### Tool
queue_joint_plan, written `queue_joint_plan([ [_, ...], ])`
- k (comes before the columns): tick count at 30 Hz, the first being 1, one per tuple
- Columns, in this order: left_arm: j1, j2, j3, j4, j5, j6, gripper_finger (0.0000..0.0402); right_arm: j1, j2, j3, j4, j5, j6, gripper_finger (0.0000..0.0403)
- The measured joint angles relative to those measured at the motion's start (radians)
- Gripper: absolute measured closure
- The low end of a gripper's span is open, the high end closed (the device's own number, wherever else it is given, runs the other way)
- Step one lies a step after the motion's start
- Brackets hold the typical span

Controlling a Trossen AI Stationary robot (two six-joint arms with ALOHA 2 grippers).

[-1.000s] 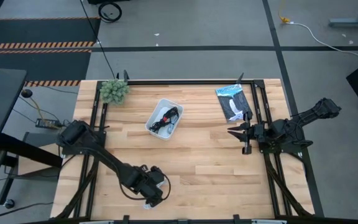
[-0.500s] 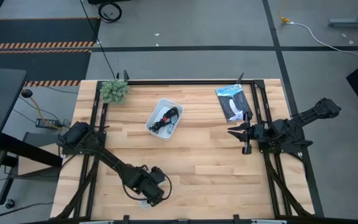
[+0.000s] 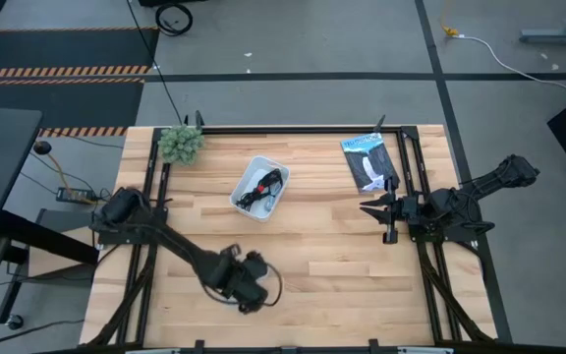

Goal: Pick and place USB-C Cables
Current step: Put the white charger cable into the white bin

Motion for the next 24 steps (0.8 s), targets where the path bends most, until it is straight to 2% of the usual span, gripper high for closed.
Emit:
queue_joint_plan([
  [7, 0.151, -0.012, 0.195, -0.222, -0.192, 0.173, 0.0314, 0.0, 0.0, 0.0, -0.001, 0.0, 0.0, 0.035],
  [13, 0.343, -0.012, 0.237, -0.217, -0.251, 0.355, 0.0312, 0.0, 0.0, 0.0, 0.0, 0.0, 0.0, 0.035],
  [19, 0.554, -0.005, 0.222, -0.216, -0.198, 0.47, 0.0311, 0.0, 0.0, 0.0, 0.0, 0.0, 0.0, 0.035],
  [24, 0.701, -0.008, 0.221, -0.186, -0.059, 0.486, 0.0311, 0.0, 0.0, 0.0, 0.0, 0.0, 0.0, 0.035],
])
